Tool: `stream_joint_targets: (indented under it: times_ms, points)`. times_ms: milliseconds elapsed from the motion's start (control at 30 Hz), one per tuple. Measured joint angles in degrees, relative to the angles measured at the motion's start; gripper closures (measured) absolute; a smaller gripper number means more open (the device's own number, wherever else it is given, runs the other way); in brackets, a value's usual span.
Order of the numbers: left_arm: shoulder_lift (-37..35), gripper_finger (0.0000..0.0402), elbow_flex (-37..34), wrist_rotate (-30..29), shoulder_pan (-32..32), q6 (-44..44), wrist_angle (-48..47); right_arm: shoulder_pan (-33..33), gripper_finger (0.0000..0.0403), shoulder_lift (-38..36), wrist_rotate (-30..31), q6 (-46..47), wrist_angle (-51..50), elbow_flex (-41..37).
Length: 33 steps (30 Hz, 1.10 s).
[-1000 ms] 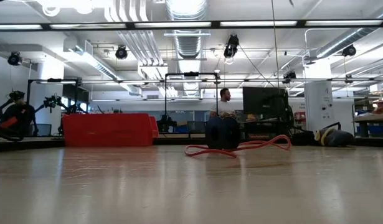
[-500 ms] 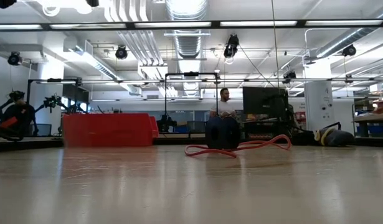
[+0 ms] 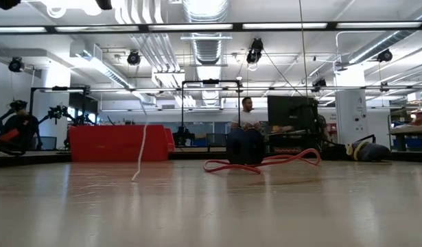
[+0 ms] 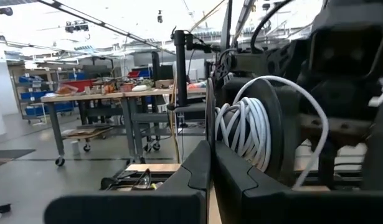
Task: Coil cords
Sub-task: Uncoil the white wire from the black spool
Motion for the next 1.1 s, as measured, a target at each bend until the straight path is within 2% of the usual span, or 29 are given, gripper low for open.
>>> stream_joint_targets:
  times_ms: [100, 267, 400, 567, 733, 867, 967, 1100]
  points:
    - [0.6, 0.0401, 0.0, -0.2, 0.0, 0.6, -0.1, 0.2, 0.0234, 0.0, -1.3, -0.5, 1.4, 0.2]
    - [1.7, 0.0401, 0.0, -3.8, 0.0, 2.9, -1.5, 0.1, 0.0264, 0.0, -1.7, -2.4, 1.2, 2.7]
    - [2.2, 0.0401, 0.0, -5.7, 0.0, 3.2, -1.7, 0.5, 0.0314, -0.3, -1.6, -4.5, -2.5, 6.3]
    - [1.9, 0.0401, 0.0, -6.0, 0.0, 3.2, -1.9, 0.6, 0.0393, -1.5, -1.5, -3.4, -15.3, 12.3]
    - [1.6, 0.0401, 0.0, -6.0, 0.0, 2.7, -2.2, 0.5, 0.0392, -2.5, 6.7, 5.0, -35.6, 16.9]
    - [0.6, 0.0401, 0.6, -5.9, 0.0, -4.0, -1.6, 0.5, 0.0401, -2.1, 4.8, 16.2, -49.2, 16.6]
    - [-0.2, 0.0401, 0.9, -5.9, 0.0, -7.5, -1.1, 0.5, 0.0400, -0.9, -0.8, 19.6, -49.2, 13.3]
    - [-0.5, 0.0401, 0.9, -5.5, 0.0, -13.3, -0.7, 0.5, 0.0401, 2.4, -5.5, 18.3, -38.9, 7.5]
